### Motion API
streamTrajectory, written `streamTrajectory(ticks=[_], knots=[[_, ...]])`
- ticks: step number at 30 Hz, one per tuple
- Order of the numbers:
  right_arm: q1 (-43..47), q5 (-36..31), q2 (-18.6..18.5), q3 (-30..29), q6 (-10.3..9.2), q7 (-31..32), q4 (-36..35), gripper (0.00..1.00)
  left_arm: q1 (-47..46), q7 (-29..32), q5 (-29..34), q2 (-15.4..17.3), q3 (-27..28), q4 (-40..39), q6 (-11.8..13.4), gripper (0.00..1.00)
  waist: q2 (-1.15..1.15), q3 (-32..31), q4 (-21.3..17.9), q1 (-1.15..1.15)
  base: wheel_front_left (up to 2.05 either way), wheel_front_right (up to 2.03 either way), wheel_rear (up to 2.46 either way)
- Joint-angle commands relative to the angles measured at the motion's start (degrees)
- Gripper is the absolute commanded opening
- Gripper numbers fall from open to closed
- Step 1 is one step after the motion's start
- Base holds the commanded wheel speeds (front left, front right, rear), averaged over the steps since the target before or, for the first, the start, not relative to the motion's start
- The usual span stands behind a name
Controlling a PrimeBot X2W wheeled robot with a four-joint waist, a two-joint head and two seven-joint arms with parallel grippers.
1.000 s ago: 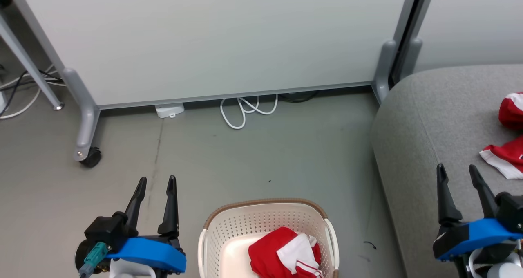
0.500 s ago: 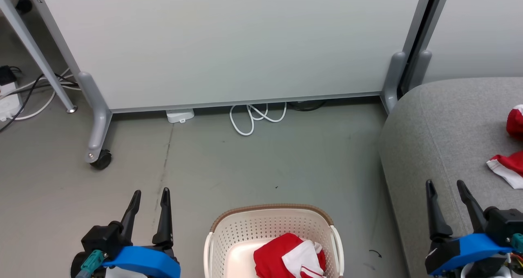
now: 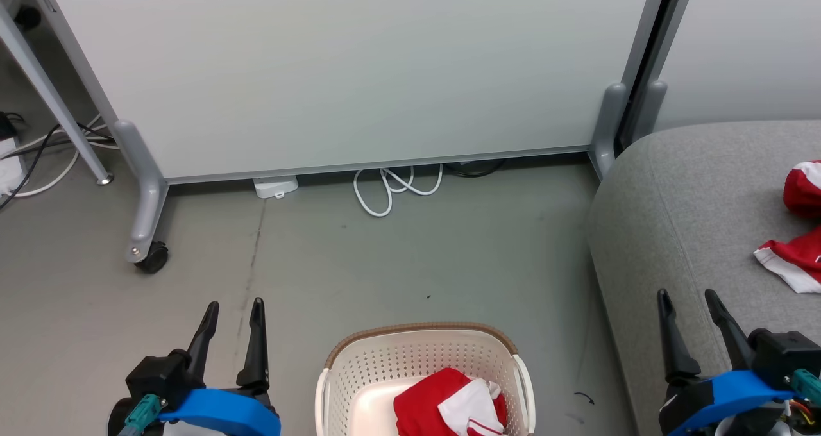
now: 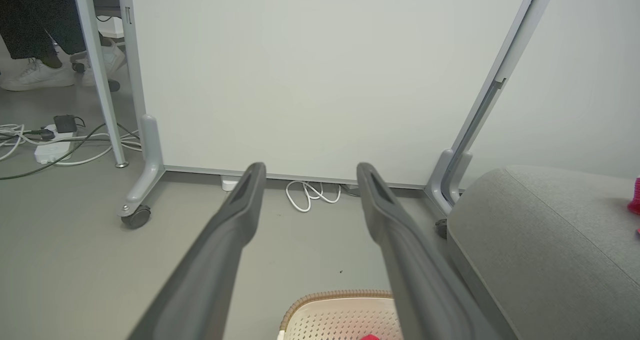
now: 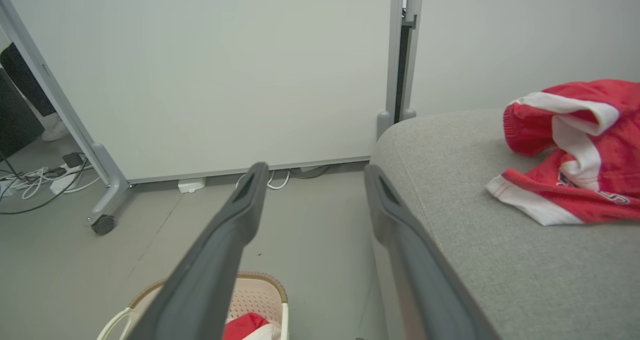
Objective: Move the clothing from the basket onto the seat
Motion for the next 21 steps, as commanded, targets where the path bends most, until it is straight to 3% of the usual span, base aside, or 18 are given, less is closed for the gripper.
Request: streamTrajectory(ticks=[1,15,21], knots=[[0.8,-0.1,0.0,0.1,0.03,-0.2,0.1,1.0,0.3,-0.2,0.3,0.3,0.1,-0.1,-0.4,1.0,0.0,0.1,0.0,0.0,0.0,0.0,0.0],[-0.7,0.4,0.0,1.3,0.03,-0.5,-0.5,1.0,-1.0,-0.2,0.2,0.4,-0.7,0.1,-0.4,1.0,0.0,2.3,-0.7,0.0,0.0,0.0,0.0],[-1.9,-0.4,0.0,1.7,0.03,-0.4,-1.2,1.0,-3.6,-0.2,-1.4,0.1,-4.5,2.3,-0.4,1.0,0.0,5.8,-2.1,0.0,0.0,0.0,0.0]])
